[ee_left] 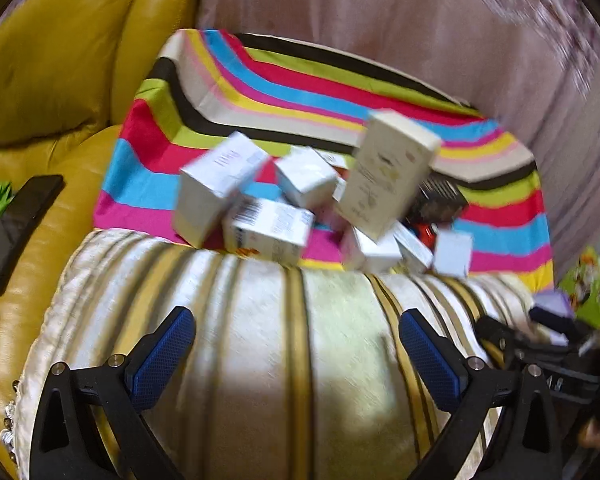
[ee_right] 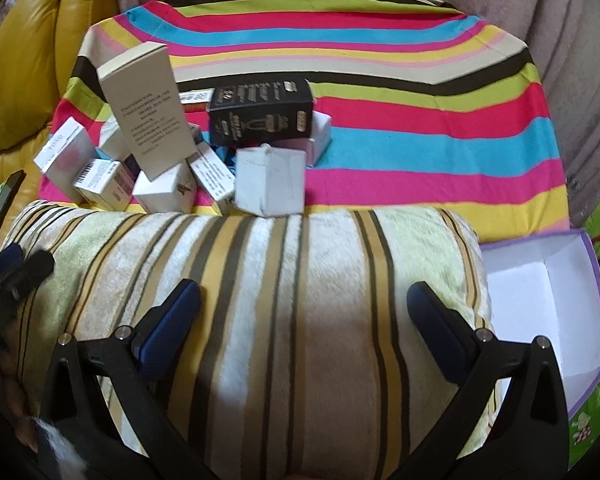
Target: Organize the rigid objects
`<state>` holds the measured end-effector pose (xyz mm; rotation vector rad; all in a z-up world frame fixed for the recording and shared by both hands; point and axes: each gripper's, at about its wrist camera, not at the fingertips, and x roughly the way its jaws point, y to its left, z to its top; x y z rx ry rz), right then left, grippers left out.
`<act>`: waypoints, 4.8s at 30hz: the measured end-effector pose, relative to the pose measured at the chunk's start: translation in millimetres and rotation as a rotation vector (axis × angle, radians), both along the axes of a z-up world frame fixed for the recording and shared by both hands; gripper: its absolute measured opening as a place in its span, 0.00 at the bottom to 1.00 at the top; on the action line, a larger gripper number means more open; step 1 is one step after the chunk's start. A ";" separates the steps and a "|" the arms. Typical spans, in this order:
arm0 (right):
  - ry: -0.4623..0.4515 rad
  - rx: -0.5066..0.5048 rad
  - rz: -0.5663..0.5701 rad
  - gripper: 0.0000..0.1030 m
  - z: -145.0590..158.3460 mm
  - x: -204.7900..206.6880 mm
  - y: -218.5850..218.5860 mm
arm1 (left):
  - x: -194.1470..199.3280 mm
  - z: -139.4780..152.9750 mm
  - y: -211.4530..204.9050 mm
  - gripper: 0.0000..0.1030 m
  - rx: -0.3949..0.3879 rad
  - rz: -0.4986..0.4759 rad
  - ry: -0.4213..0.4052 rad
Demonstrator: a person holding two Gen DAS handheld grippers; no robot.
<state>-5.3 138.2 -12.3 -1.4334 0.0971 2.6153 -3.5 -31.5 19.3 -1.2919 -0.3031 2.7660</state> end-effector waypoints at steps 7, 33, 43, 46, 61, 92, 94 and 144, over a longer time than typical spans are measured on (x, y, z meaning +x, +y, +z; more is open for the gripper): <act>0.056 -0.050 0.106 1.00 16.3 -11.3 -9.1 | -27.6 14.6 -24.2 0.98 -0.077 0.062 0.040; 0.201 0.110 0.504 0.93 35.8 -103.8 -81.9 | -97.2 -7.6 -29.6 0.47 -0.240 -0.010 -0.071; 0.195 -0.005 0.498 0.54 28.1 -103.9 -73.0 | -91.3 -4.9 -34.1 0.43 -0.230 0.030 -0.044; 0.219 -0.033 0.491 0.54 31.8 -100.1 -70.1 | -85.7 0.1 -40.8 0.42 -0.207 0.053 -0.018; 0.311 -0.130 0.470 0.54 50.6 -57.9 -64.7 | -38.8 26.7 -75.5 0.41 -0.033 0.189 0.091; 0.335 -0.214 0.107 0.54 62.4 59.0 83.3 | 17.7 58.0 45.1 0.39 0.398 -0.207 0.083; 0.332 -0.196 0.069 0.54 62.7 65.3 96.3 | 18.8 57.5 60.0 0.39 0.414 -0.248 0.066; 0.225 -0.140 -0.281 0.78 39.9 122.2 183.4 | 21.0 19.3 176.0 0.58 0.323 -0.472 -0.063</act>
